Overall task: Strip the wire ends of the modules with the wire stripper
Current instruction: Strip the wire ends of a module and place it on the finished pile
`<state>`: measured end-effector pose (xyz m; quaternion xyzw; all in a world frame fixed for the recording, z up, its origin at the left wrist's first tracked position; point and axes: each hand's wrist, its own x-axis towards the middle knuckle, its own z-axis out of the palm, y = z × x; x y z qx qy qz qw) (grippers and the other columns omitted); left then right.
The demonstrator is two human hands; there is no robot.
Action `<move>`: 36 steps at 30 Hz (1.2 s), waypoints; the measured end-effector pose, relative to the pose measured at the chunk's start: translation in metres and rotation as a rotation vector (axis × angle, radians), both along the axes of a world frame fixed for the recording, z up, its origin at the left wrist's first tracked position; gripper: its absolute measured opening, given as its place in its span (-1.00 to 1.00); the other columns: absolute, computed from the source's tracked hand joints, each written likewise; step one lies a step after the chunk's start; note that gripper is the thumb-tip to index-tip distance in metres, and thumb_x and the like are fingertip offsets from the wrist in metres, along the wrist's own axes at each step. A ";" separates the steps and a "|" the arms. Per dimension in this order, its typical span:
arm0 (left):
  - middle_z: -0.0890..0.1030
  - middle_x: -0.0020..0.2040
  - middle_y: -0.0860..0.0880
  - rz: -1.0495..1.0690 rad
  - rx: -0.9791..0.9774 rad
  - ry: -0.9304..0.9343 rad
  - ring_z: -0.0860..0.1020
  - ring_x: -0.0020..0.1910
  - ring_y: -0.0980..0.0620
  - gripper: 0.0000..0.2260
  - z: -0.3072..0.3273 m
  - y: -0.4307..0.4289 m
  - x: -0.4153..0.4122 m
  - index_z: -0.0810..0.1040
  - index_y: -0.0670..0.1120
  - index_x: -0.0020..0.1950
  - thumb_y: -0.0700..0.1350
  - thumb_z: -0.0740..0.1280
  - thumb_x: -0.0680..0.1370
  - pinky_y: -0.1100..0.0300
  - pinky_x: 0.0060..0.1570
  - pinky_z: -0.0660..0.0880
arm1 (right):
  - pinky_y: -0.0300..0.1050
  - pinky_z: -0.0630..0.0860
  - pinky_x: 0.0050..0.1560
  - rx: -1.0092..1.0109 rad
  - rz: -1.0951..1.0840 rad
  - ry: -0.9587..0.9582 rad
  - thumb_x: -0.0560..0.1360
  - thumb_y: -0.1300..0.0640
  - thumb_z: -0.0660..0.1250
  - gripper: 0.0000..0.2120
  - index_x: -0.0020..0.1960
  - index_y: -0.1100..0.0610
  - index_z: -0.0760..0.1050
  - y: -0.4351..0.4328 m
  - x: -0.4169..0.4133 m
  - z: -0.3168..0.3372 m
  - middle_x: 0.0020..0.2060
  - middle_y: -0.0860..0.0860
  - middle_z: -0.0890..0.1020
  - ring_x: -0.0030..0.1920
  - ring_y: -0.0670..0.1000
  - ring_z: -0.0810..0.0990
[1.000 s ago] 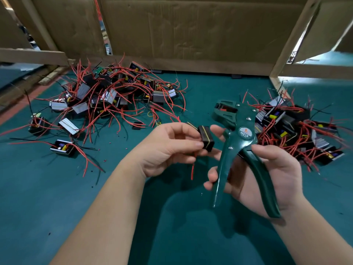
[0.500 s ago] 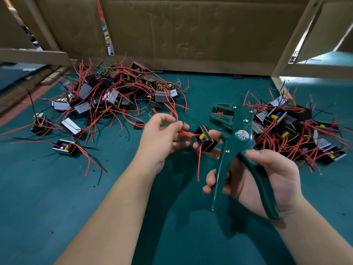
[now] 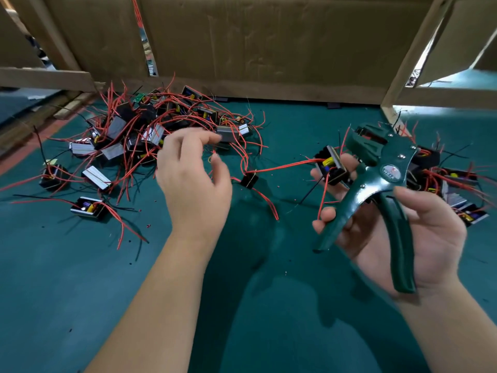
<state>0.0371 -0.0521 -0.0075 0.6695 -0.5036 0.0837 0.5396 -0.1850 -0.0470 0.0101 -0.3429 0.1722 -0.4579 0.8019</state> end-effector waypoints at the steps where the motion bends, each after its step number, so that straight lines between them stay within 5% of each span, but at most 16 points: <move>1: 0.52 0.07 -0.01 -0.044 -0.091 -0.075 0.45 0.10 0.02 -0.79 0.002 0.002 -0.003 0.57 -0.10 0.04 -0.28 0.32 0.44 0.09 0.14 0.37 | 0.09 0.60 -0.11 0.008 0.020 -0.016 0.21 0.03 0.41 -0.24 0.39 0.14 0.37 -0.001 -0.001 0.000 0.28 0.24 0.48 -0.24 0.17 0.63; 6: 0.60 0.00 -0.05 -0.407 -0.036 -0.227 0.50 0.02 0.01 -0.83 -0.002 0.002 -0.025 0.63 -0.17 0.05 -0.17 0.41 0.48 0.15 0.08 0.41 | 0.20 0.50 0.09 0.143 0.293 -0.344 0.48 0.16 0.26 -0.35 0.48 0.16 0.05 -0.004 -0.002 -0.004 0.18 0.34 0.50 -0.05 0.33 0.53; 11: 0.62 -0.09 -0.05 -0.590 0.176 -0.258 0.56 -0.09 -0.10 -0.69 -0.012 0.003 -0.037 0.67 -0.13 -0.03 0.07 0.27 0.54 -0.02 -0.08 0.49 | 0.07 0.43 0.02 0.177 0.308 -0.308 0.47 0.08 0.26 -0.43 0.43 0.20 0.23 -0.006 -0.002 -0.009 0.10 0.23 0.51 -0.06 0.25 0.52; 16: 0.61 -0.18 0.01 -0.524 0.054 -0.225 0.51 -0.19 0.03 -0.80 -0.012 0.002 -0.037 0.67 -0.05 -0.10 0.02 0.31 0.54 -0.06 -0.16 0.46 | 0.06 0.38 0.08 0.196 0.270 -0.281 0.47 0.08 0.29 -0.36 0.49 0.13 0.16 -0.007 -0.002 -0.011 0.06 0.22 0.51 -0.06 0.23 0.54; 22: 0.66 -0.12 0.07 -0.570 -0.213 0.110 0.58 -0.13 0.11 -0.84 -0.008 0.010 -0.047 0.66 -0.02 0.04 -0.09 0.45 0.47 0.14 -0.08 0.48 | 0.21 0.51 0.07 0.224 0.322 -0.360 0.47 0.15 0.30 -0.33 0.50 0.12 0.08 -0.004 0.007 -0.012 0.16 0.28 0.51 -0.04 0.35 0.55; 26: 0.68 -0.27 0.07 -0.731 -0.089 0.833 0.61 -0.25 0.19 -0.84 0.002 0.009 -0.049 0.66 -0.03 -0.11 -0.21 0.50 0.35 0.36 -0.17 0.49 | 0.18 0.54 0.01 0.215 0.331 -0.319 0.43 0.15 0.35 -0.34 0.46 0.15 0.18 -0.001 0.012 -0.013 0.10 0.28 0.43 -0.10 0.32 0.57; 28: 0.67 -0.30 0.03 -0.810 -0.073 1.026 0.61 -0.29 0.18 -0.76 0.003 0.007 -0.046 0.56 -0.09 -0.10 -0.21 0.49 0.28 0.37 -0.20 0.49 | 0.18 0.55 -0.02 0.224 0.331 -0.311 0.41 0.15 0.36 -0.34 0.45 0.17 0.21 -0.001 0.012 -0.013 0.07 0.28 0.39 -0.10 0.33 0.59; 32: 0.67 -0.28 0.00 -0.850 -0.075 1.063 0.63 -0.25 0.15 -0.63 0.005 0.005 -0.045 0.46 -0.12 -0.03 -0.26 0.48 0.23 0.37 -0.17 0.51 | 0.22 0.50 0.06 0.237 0.372 -0.376 0.47 0.18 0.28 -0.35 0.48 0.12 0.08 0.002 0.013 -0.012 0.12 0.32 0.53 -0.03 0.36 0.56; 36: 0.68 -0.23 0.01 -0.861 -0.073 1.165 0.63 -0.17 0.14 -0.37 0.002 0.004 -0.049 0.32 -0.08 0.26 -0.23 0.47 0.24 0.37 -0.09 0.50 | 0.22 0.52 0.04 0.213 0.362 -0.361 0.44 0.20 0.32 -0.33 0.48 0.15 0.12 0.004 0.014 -0.010 0.16 0.29 0.53 -0.03 0.35 0.58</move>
